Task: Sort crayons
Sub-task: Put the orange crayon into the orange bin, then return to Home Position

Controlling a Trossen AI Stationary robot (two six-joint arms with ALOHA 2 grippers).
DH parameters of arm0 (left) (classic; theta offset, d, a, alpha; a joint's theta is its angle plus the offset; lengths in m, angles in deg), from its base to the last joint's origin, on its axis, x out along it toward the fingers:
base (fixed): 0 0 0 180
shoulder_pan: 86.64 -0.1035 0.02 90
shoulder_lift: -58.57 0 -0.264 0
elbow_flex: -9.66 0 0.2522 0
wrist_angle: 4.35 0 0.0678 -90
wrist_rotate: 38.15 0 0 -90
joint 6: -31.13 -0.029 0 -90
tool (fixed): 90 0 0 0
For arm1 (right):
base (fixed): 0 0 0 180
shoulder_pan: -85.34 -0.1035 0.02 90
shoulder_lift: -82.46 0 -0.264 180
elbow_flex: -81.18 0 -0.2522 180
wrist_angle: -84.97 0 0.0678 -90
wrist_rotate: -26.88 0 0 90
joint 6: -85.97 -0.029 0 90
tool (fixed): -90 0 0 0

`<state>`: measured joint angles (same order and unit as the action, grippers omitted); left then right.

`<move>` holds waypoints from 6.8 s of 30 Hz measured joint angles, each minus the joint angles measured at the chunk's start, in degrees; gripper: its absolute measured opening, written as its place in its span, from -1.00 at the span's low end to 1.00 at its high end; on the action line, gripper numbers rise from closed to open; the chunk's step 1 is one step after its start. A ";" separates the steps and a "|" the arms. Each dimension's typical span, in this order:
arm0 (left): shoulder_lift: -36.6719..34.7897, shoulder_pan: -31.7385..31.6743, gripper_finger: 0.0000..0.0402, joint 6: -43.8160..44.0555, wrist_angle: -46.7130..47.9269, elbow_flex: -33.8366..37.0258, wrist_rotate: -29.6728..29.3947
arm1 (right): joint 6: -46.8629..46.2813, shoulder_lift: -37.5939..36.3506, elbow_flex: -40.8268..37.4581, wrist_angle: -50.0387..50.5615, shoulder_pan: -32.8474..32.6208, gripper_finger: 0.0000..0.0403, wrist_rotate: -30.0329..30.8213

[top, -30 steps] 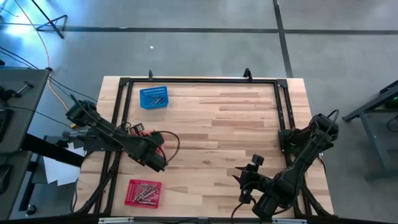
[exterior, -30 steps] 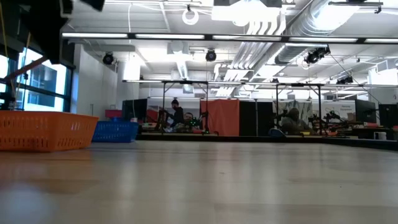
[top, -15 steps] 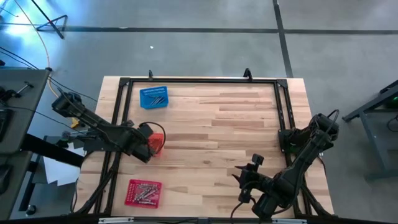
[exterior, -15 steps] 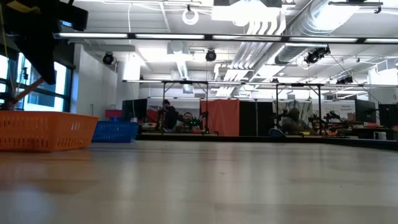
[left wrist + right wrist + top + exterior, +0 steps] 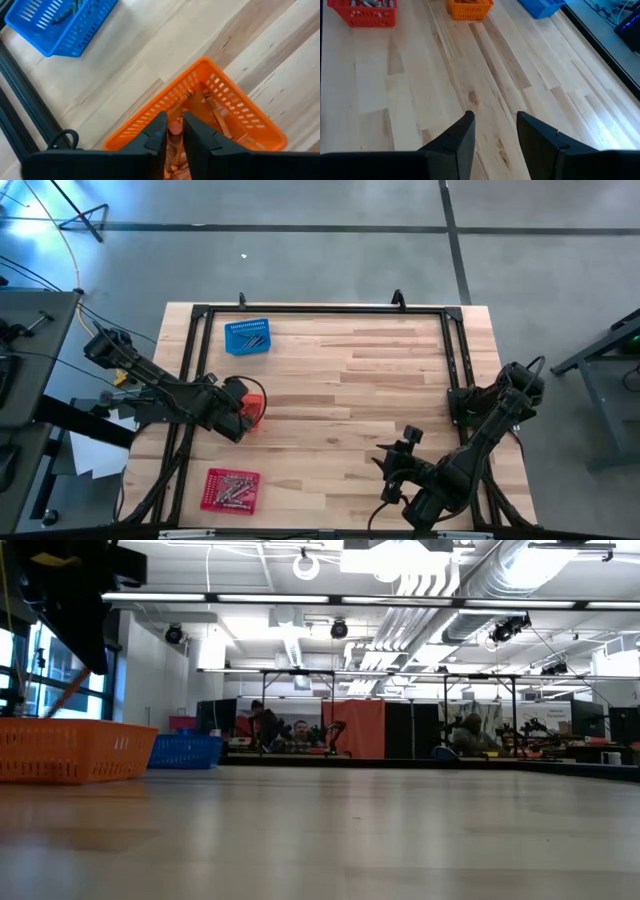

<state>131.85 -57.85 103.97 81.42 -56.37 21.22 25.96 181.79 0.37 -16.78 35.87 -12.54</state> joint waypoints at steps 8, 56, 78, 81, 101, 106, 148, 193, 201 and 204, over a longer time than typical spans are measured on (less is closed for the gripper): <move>0.00 0.00 -0.56 -0.02 0.03 0.00 -0.15 | 0.02 0.00 0.00 0.00 0.00 -0.30 -0.04; 0.02 0.48 -0.56 -30.19 -66.75 -0.87 7.96 | -1.03 0.02 0.00 0.99 0.35 -0.30 -22.86; 0.28 2.38 -0.56 -34.06 -73.92 -0.85 4.70 | -1.03 0.04 0.00 0.26 0.35 -0.30 -23.01; 0.74 2.70 -0.56 -35.01 -73.40 -0.83 3.27 | -1.03 0.04 0.00 0.07 0.35 -0.30 -23.01; 2.46 8.27 -0.56 -32.63 -72.40 -0.83 -6.56 | -1.03 0.04 0.00 -0.98 0.35 -0.30 -22.99; 3.36 9.00 -0.56 -38.16 -78.56 -0.88 -5.65 | -1.03 0.04 0.00 -1.01 0.36 -0.30 -22.97; 3.76 9.27 -0.56 -44.77 -80.28 -0.81 10.62 | 8.50 0.04 -0.02 -2.73 0.54 -0.30 -21.72; -29.44 12.61 -0.56 -69.51 -113.65 38.97 57.11 | 59.44 -83.10 -74.76 -77.42 2.16 -0.30 -26.66; -31.58 10.86 -0.56 -69.88 -115.87 43.22 58.84 | 61.47 -90.90 -78.76 -77.24 2.74 -0.30 -27.93; -31.60 10.30 -0.56 -70.52 -116.11 43.23 62.66 | 61.42 -92.27 -80.10 -77.67 3.44 -0.30 -27.91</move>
<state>100.25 -47.55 33.44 -34.70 -13.14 83.88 87.39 89.52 -79.73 -94.46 39.31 -40.44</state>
